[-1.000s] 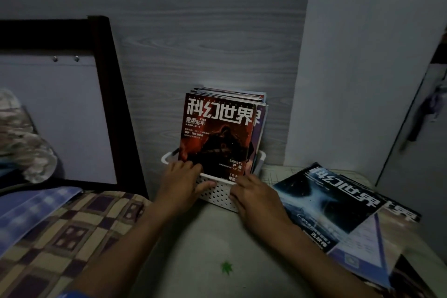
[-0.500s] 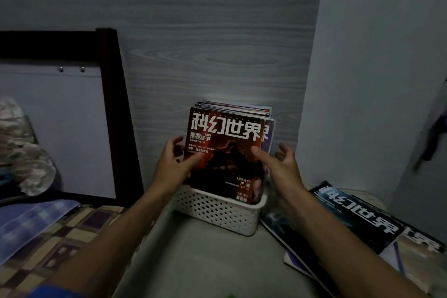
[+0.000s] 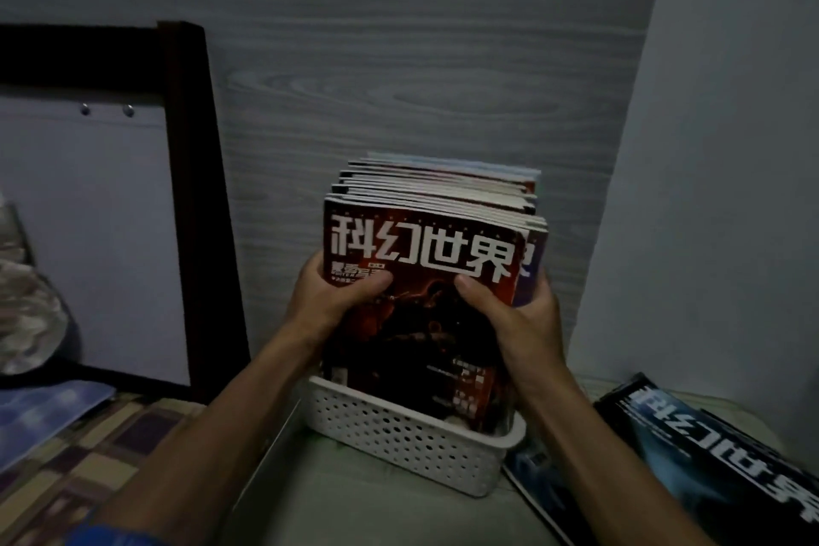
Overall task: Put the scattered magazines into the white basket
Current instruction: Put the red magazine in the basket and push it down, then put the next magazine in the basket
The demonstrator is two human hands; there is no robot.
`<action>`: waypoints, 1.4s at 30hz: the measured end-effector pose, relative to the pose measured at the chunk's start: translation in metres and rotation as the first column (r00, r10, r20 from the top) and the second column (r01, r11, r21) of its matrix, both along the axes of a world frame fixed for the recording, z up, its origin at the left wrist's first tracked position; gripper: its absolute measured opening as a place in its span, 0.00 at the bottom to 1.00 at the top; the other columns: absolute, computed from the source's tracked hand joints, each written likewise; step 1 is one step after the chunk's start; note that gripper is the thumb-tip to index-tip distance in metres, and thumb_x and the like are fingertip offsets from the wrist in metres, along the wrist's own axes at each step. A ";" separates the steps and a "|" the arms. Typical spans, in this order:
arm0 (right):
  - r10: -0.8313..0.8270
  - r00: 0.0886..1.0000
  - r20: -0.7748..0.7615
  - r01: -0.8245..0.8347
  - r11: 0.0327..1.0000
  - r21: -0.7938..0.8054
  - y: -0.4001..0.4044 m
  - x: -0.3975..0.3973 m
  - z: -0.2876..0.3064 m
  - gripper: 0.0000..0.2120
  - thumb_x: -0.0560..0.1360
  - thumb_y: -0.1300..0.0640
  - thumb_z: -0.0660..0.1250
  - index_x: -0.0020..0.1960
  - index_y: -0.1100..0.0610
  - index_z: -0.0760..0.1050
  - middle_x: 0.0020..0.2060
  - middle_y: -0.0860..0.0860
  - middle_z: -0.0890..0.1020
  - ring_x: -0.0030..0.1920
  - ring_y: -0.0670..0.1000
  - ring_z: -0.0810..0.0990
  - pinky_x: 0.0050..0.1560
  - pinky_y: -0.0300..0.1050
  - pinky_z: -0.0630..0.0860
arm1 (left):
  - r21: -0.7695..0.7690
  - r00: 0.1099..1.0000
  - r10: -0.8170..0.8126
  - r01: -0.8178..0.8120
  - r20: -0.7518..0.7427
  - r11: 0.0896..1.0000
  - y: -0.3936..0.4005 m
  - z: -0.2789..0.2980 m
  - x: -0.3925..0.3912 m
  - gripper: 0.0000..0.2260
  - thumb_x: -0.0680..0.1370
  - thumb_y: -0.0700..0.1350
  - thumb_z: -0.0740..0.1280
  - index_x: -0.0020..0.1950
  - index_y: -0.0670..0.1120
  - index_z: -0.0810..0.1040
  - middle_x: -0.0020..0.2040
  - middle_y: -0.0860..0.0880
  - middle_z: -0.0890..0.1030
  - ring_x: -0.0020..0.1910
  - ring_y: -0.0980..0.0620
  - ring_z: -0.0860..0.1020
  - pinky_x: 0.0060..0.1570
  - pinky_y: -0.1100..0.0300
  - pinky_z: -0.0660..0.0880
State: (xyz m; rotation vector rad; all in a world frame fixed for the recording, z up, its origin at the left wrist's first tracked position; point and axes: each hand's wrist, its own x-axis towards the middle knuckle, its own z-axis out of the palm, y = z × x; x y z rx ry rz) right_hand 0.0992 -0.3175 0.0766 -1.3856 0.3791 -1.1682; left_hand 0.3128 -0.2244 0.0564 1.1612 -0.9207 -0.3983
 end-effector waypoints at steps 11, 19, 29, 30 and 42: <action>0.096 0.989 -0.114 -0.114 0.980 -0.165 -0.005 -0.007 -0.007 0.41 0.62 0.57 0.81 0.67 0.40 0.64 0.54 0.41 0.83 0.55 0.45 0.83 0.47 0.37 0.80 | 0.025 0.977 -0.213 0.213 0.026 0.977 0.003 0.021 0.003 0.29 0.61 0.52 0.82 0.59 0.49 0.79 0.57 0.44 0.84 0.57 0.44 0.82 0.51 0.53 0.80; 0.085 0.983 -0.163 -0.102 0.990 -0.100 -0.004 -0.010 -0.009 0.47 0.60 0.54 0.83 0.72 0.44 0.61 0.54 0.42 0.84 0.53 0.42 0.83 0.43 0.33 0.80 | 0.222 0.988 -0.123 0.100 0.091 0.970 0.017 0.006 0.004 0.26 0.56 0.58 0.83 0.50 0.67 0.78 0.52 0.59 0.84 0.51 0.58 0.83 0.42 0.68 0.79; -0.026 0.945 -0.327 0.003 0.997 -0.071 -0.003 -0.013 -0.014 0.49 0.59 0.51 0.83 0.74 0.46 0.62 0.62 0.47 0.80 0.59 0.47 0.80 0.58 0.51 0.79 | 0.367 0.984 -0.057 -0.008 0.166 0.930 0.031 0.001 -0.020 0.41 0.63 0.50 0.81 0.72 0.58 0.64 0.57 0.61 0.75 0.57 0.58 0.76 0.50 0.59 0.76; -0.023 0.943 -0.332 0.000 0.998 -0.070 -0.004 -0.013 -0.014 0.48 0.60 0.52 0.83 0.74 0.47 0.62 0.62 0.47 0.80 0.58 0.47 0.80 0.58 0.51 0.79 | 0.372 0.982 -0.054 -0.018 0.183 0.928 0.030 0.000 -0.020 0.41 0.64 0.49 0.81 0.72 0.58 0.64 0.57 0.61 0.75 0.59 0.56 0.76 0.52 0.58 0.76; -0.145 0.847 -0.511 0.125 0.989 -0.073 0.031 -0.110 -0.031 0.39 0.68 0.45 0.75 0.74 0.49 0.63 0.67 0.44 0.70 0.65 0.47 0.70 0.58 0.46 0.73 | 0.077 0.815 0.413 -0.481 0.408 0.873 0.092 -0.010 -0.091 0.24 0.76 0.43 0.72 0.70 0.51 0.70 0.67 0.51 0.74 0.65 0.52 0.71 0.62 0.56 0.68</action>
